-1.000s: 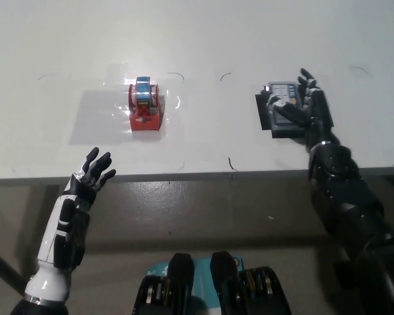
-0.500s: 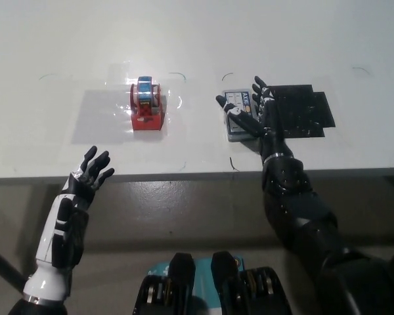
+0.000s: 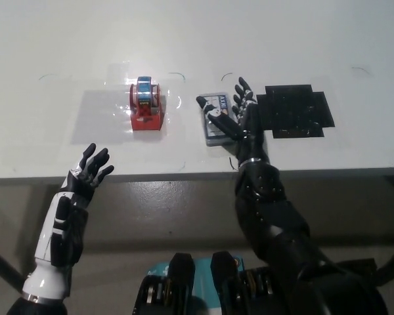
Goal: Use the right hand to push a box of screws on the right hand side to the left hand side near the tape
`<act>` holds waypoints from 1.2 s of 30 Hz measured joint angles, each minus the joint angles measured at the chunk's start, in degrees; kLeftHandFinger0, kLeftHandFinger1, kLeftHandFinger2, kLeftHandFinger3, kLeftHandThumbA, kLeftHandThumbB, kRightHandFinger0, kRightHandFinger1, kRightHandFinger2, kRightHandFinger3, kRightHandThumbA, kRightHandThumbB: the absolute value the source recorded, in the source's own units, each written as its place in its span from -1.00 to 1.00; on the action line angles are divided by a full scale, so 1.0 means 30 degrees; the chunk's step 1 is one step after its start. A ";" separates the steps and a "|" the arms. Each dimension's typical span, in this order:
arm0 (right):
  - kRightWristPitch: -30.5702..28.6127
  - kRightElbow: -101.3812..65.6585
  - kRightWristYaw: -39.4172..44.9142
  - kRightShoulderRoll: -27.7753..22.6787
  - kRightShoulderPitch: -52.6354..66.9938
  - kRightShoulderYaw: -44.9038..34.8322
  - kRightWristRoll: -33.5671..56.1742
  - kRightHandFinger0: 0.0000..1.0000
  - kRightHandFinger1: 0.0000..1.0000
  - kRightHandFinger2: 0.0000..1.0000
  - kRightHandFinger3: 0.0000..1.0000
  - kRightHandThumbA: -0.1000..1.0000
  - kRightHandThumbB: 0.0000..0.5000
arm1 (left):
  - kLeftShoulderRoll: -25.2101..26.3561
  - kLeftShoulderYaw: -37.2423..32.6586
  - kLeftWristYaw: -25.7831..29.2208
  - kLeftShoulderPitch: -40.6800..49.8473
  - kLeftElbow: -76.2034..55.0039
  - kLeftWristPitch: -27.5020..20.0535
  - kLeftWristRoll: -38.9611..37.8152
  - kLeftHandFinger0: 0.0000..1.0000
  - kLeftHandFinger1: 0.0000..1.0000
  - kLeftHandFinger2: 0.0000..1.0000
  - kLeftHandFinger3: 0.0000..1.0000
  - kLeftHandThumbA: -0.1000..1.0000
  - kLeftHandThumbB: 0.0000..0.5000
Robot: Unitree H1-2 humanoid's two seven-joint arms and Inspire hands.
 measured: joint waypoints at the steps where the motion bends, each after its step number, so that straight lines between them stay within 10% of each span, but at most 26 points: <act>1: -0.0005 0.0001 0.0002 0.0109 -0.0031 -0.0169 0.0122 1.00 1.00 1.00 1.00 1.00 -0.18 | 0.0000 0.0000 0.0000 0.0000 0.0000 0.0005 0.0000 1.00 1.00 1.00 1.00 1.00 0.10; 36: -0.0295 0.0848 0.0269 0.1075 -0.1289 -0.1267 0.2286 1.00 1.00 1.00 1.00 1.00 -0.35 | 0.0084 0.0273 0.0000 0.0436 -0.0782 0.0425 -0.0463 1.00 1.00 1.00 1.00 1.00 0.17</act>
